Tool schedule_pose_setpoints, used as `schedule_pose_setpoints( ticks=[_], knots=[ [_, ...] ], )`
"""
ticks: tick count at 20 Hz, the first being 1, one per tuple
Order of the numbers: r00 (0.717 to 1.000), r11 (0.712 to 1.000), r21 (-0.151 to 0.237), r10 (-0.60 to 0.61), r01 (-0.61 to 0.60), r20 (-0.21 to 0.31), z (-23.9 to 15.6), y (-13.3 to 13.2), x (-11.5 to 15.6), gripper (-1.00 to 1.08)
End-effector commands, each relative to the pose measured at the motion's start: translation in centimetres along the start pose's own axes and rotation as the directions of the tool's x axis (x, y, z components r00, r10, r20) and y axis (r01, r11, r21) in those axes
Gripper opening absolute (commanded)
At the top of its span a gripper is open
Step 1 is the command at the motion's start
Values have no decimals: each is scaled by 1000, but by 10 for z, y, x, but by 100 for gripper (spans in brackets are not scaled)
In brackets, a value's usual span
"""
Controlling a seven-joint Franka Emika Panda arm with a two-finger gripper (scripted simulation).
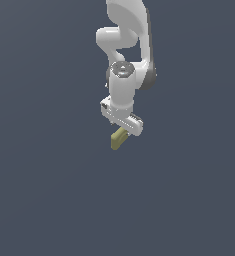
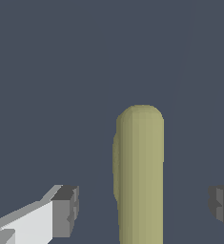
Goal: Pick up the object and move it to a goal position.
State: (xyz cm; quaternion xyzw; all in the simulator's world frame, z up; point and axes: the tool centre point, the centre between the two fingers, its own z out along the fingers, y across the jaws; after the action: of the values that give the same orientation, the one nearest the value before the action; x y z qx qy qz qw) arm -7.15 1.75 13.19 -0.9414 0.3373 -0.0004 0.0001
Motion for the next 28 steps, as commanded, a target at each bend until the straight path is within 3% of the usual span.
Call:
schedule_pose_setpoints(
  ticks=[1,10,11,28],
  knots=[
    [1000,1000,-1,1,-1,1,12,1,-1,100],
    [1000,1000,-1,3,-3,0,36,0,0,100],
    [1000,1000,-1,3,-3,0,36,0,0,-100],
    [1000,1000,0,3,-3,1,24,2,8,-100]
  ],
)
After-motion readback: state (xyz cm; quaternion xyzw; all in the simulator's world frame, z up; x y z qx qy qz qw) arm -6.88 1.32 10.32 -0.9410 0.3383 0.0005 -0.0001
